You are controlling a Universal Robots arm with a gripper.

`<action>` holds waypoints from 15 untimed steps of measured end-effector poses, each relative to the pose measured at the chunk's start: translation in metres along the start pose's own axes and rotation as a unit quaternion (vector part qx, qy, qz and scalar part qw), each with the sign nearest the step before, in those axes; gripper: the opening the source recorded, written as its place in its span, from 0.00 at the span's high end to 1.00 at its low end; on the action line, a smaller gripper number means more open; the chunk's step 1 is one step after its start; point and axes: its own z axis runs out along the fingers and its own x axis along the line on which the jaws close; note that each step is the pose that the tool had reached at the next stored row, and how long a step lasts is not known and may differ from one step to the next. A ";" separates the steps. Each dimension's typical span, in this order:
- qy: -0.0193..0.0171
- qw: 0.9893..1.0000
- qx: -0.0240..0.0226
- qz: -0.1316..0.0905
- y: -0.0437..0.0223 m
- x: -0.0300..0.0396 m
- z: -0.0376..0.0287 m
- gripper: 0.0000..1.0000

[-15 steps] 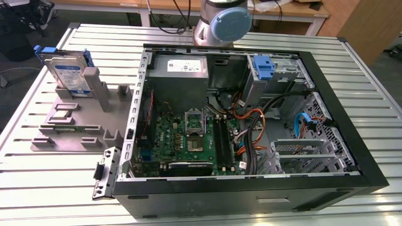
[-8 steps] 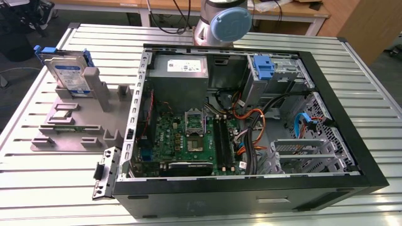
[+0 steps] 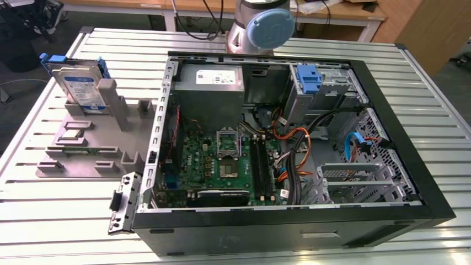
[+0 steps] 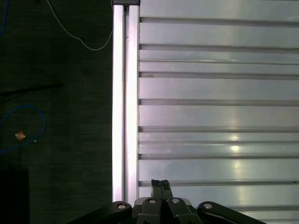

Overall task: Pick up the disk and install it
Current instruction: 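Reach for the disk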

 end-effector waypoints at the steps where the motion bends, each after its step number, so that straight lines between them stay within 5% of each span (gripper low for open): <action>1: 0.000 1.000 0.000 0.000 0.0000 -0.0001 -0.0017 0.90; 12: 0.000 1.000 0.000 0.000 0.0000 -0.0013 -0.0218 0.90; 13: 0.000 1.000 0.000 0.000 -0.0016 -0.0072 -0.0360 0.90; 15: 0.000 1.000 0.000 0.000 -0.0034 -0.0096 -0.0360 0.90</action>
